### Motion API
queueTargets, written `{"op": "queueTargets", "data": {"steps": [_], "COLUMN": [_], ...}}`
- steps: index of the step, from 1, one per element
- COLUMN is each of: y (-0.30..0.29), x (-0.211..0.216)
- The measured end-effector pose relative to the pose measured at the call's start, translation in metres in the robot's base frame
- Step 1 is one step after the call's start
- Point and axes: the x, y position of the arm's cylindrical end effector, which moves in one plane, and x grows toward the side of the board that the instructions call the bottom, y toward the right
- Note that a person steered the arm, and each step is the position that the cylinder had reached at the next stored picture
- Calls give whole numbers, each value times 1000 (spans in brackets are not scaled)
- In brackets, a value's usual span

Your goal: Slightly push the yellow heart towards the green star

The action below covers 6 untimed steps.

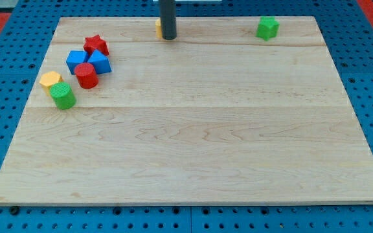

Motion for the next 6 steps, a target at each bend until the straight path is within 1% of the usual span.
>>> {"op": "queueTargets", "data": {"steps": [1,2,3,4,5,6], "y": [-25,-77,-89,-88,-61,-11], "x": [7,15,-13,-39,-24,-3]}}
